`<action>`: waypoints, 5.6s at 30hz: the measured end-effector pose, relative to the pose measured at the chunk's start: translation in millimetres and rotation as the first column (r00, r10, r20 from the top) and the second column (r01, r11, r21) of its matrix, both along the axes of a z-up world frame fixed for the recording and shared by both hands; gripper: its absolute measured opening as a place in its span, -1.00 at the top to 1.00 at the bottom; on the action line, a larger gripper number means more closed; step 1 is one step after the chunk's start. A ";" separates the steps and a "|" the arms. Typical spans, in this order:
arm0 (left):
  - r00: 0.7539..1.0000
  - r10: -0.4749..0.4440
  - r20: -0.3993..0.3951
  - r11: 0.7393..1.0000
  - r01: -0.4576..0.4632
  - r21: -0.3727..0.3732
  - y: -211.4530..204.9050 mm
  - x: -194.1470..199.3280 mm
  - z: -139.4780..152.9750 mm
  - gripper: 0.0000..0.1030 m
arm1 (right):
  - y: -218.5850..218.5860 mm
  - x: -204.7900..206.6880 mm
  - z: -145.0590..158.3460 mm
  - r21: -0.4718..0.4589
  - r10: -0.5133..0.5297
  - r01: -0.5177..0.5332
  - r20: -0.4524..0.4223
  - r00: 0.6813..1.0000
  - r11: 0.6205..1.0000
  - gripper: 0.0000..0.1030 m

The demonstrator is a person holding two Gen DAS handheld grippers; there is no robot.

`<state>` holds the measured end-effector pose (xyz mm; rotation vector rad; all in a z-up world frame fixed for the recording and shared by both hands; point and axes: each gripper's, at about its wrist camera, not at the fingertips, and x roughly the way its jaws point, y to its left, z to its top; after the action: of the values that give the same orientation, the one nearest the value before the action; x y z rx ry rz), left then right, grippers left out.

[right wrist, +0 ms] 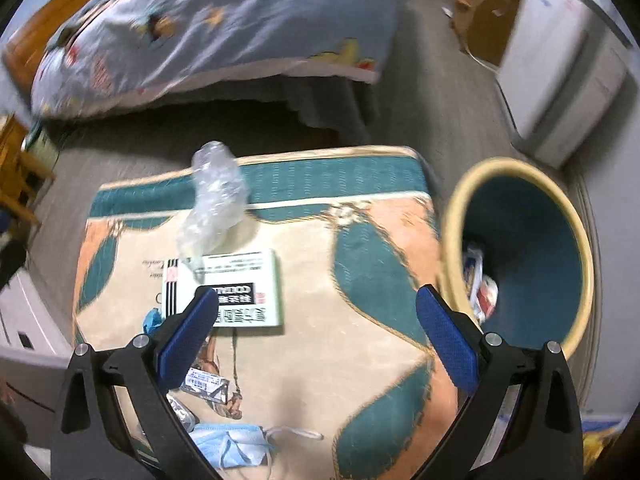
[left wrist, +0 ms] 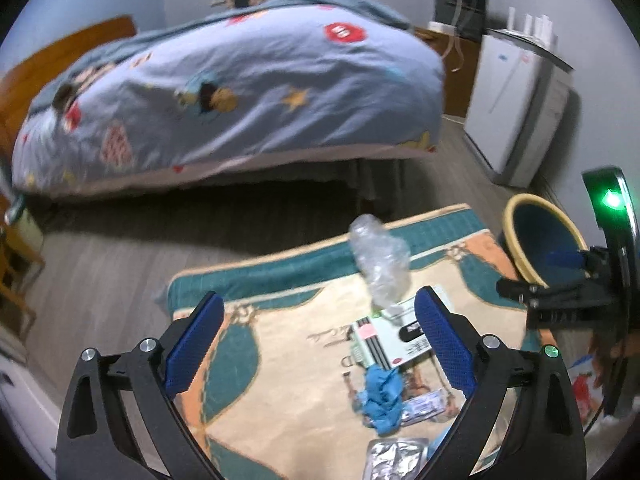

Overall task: Collect trash
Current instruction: 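Move both tools back over the cushion toward the clear plastic bag, then grasp the clear plastic bag with the left tool while the right tool grasps the blue glove, then carry the plastic bag and blue glove over the bin and open both tools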

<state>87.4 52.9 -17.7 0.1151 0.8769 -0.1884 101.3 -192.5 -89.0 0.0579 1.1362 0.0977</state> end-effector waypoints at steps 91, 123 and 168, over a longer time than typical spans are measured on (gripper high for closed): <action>0.989 0.007 -0.148 1.000 -0.009 -0.018 52.1 -7.1 -25.5 0.33 | 89.2 -44.5 -22.5 0.254 0.178 -0.143 -0.118 0.977 0.957 0.50; 0.913 -0.405 -0.048 0.910 0.398 -0.115 -228.2 -7.6 -27.6 0.33 | -229.7 -45.5 15.6 0.143 -0.330 0.321 0.044 0.943 0.936 0.50; 0.849 -0.529 0.004 0.848 0.528 -0.046 -336.6 -6.2 -76.0 -0.71 | -291.7 -45.1 -20.5 0.184 -0.470 0.468 -0.031 0.882 0.865 -0.38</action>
<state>81.2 -283.6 -93.7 0.3151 0.8325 -0.7289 56.2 -484.3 -109.5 0.5002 1.0668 -0.2323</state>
